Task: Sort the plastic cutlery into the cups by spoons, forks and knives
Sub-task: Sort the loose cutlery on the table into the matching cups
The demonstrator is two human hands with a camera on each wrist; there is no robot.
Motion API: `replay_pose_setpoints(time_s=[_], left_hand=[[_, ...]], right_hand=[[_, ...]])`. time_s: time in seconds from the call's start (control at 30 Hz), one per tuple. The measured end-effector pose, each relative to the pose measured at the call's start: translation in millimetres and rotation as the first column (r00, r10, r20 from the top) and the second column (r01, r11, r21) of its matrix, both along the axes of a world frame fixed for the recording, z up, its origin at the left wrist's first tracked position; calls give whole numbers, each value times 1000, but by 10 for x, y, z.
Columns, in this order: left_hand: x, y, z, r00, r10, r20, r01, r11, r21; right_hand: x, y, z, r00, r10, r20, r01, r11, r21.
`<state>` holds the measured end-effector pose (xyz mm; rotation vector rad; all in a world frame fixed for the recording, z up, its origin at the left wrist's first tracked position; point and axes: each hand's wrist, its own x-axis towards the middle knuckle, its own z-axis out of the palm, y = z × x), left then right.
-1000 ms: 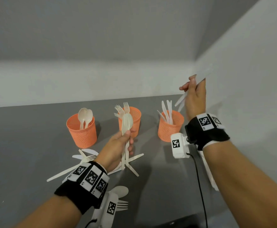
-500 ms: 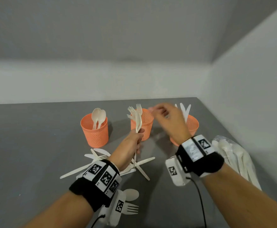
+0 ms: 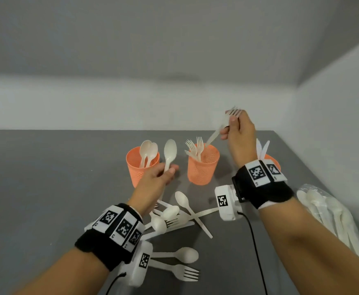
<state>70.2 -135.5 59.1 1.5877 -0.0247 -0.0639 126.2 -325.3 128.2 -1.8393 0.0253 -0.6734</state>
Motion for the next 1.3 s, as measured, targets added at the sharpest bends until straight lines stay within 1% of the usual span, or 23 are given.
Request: replay_pose_setpoints(time_s=[0.07,0.17,0.23,0.33,0.4,0.47,0.53,0.6,0.63,0.7,0.73,0.77,0.8,0.83,0.87,0.9,0.97,1.0,1.03,1.13,1.17,1.23,1.3], left_hand=[[71,141,96,994,72,85,-75,997,25],[262,354,270,963,184,195,-195,980,42],[417,466,368,944,225,243,-235,972,14],[670,582,364,923,248,294,-270,962,36],[816,625,244,933,250,258,-275,959,63],[899,639,109,951,232,203,-263,954,141],[937,655,13,966,197,166,-231,947,222],[900,652,2,964,178,195,-225,941,253],[848,643,25,945,175,277,-252,929,271],[640,617,90,865,159,476,-319,907,276],[490,607,113,837,127,532,-321,901,291],[352,613,99,832,66,551,-296,893,340],[225,642,55,855,-21,518,-236,873,427],[120,684,-9,898,-129,420,-140,822,552],[43,735,-111,937,-228,264,-20,721,693],[-22,783,-224,951,-301,78,114,570,814],[-151,796,-435,924,-299,-237,320,268,909],[-204,766,-502,917,-265,-299,349,168,922],[-230,727,-559,919,-235,-315,348,116,930],[-226,565,-675,935,-231,-270,294,78,953],[-211,505,-682,932,-249,-265,293,84,952],[-200,413,-691,925,-274,-265,310,137,941],[-204,348,-709,915,-280,-290,341,153,928]], right_hand=[[113,24,-206,999,1,-42,-6,991,-133],[219,59,-499,958,-14,-287,-105,913,-393],[216,67,-596,934,-30,-357,-146,879,-454],[76,114,-597,959,-97,-268,-60,850,-524],[-50,172,-601,982,-87,-170,-14,855,-519],[-178,228,-645,991,-3,-130,-62,870,-489],[-280,264,-734,977,108,-184,-184,862,-473],[-371,279,-840,921,174,-349,-338,802,-492],[-403,276,-904,877,181,-445,-414,755,-509],[-458,255,-1042,768,161,-619,-562,633,-532],[-482,249,-1105,715,136,-685,-624,566,-539],[-501,249,-1165,668,106,-736,-672,511,-536],[-524,261,-1206,639,78,-765,-700,473,-535],[-544,279,-1241,623,55,-781,-713,450,-537],[-555,302,-1269,619,32,-785,-715,438,-545],[-558,331,-1290,622,11,-783,-710,429,-558],[-557,396,-1324,629,-14,-778,-701,422,-575],[-557,427,-1325,627,-21,-779,-701,421,-576],[-554,454,-1318,620,-29,-784,-704,421,-572],[-590,496,-1276,589,-84,-804,-723,390,-570],[-603,487,-1271,593,-104,-798,-726,359,-587],[-628,443,-1288,612,-144,-777,-728,281,-625],[-656,368,-1311,626,-175,-760,-717,254,-649]])
